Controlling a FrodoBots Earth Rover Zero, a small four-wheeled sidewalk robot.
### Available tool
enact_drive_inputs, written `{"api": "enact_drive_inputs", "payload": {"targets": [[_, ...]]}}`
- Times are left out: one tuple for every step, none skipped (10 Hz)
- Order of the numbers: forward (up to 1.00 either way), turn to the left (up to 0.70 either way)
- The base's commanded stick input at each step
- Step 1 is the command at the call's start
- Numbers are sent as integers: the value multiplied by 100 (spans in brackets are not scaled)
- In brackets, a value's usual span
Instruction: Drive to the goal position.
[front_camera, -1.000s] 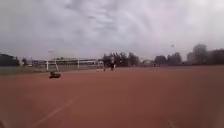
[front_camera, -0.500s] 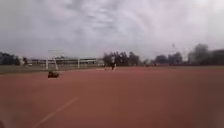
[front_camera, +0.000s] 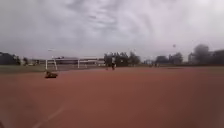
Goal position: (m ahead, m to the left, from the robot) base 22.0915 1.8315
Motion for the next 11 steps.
{"api": "enact_drive_inputs", "payload": {"targets": [[46,0],[46,0],[46,0],[46,0],[46,0],[46,0],[46,0],[46,0],[46,0],[46,0],[46,0]]}}
